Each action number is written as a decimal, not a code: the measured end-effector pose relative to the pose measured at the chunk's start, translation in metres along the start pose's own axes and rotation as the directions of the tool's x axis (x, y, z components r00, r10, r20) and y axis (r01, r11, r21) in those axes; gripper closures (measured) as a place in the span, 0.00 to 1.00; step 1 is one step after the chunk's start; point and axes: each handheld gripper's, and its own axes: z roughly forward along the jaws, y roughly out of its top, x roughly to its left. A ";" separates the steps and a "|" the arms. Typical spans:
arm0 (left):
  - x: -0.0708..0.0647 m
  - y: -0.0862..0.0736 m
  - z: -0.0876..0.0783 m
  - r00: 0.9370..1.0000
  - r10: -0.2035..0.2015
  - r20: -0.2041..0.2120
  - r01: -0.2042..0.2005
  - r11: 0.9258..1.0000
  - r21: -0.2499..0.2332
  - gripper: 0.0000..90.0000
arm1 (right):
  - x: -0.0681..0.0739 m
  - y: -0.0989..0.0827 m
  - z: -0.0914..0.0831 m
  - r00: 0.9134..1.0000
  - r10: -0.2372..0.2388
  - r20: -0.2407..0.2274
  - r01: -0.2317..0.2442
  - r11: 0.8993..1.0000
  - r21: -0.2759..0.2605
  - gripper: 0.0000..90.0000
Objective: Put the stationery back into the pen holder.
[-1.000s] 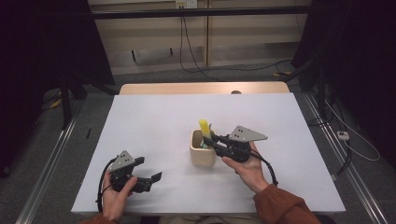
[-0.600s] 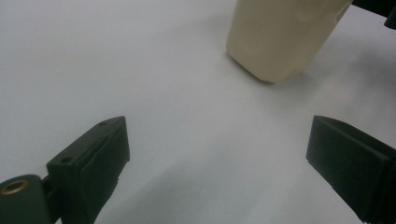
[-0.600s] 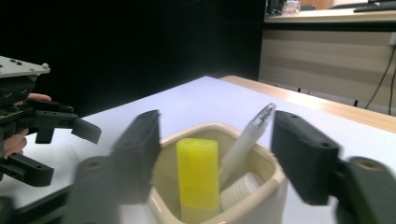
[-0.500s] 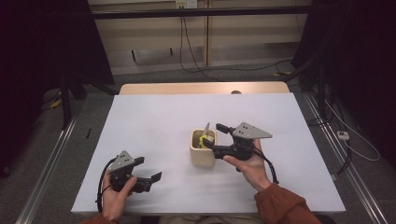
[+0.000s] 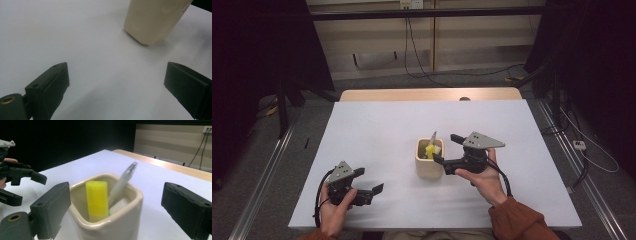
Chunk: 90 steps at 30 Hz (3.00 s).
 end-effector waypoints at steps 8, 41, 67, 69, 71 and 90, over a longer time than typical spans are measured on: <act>0.000 0.000 0.001 1.000 0.000 -0.001 0.000 1.000 -0.002 0.07 | -0.009 -0.004 -0.014 1.000 0.013 0.021 -0.013 1.000 0.004 0.06; -0.002 0.001 0.001 1.000 0.002 0.008 -0.002 1.000 -0.011 0.07 | -0.031 -0.036 -0.071 0.991 0.027 0.133 -0.041 0.994 0.105 0.05; -0.005 0.000 -0.004 1.000 -0.001 -0.023 0.000 1.000 -0.024 0.07 | -0.046 -0.071 -0.121 0.959 0.040 0.282 -0.077 0.990 0.121 0.05; -0.005 0.000 -0.004 1.000 -0.001 -0.026 0.000 1.000 -0.024 0.07 | -0.047 -0.074 -0.124 0.955 0.049 0.292 -0.087 0.989 0.120 0.05; -0.005 0.000 -0.004 1.000 0.004 -0.024 -0.005 1.000 -0.024 0.07 | -0.048 -0.076 -0.127 0.952 0.049 0.301 -0.090 0.988 0.123 0.05; -0.005 0.002 -0.006 0.999 0.002 -0.044 -0.003 0.999 -0.035 0.07 | -0.045 -0.084 -0.127 0.946 0.036 0.321 -0.087 0.985 0.146 0.05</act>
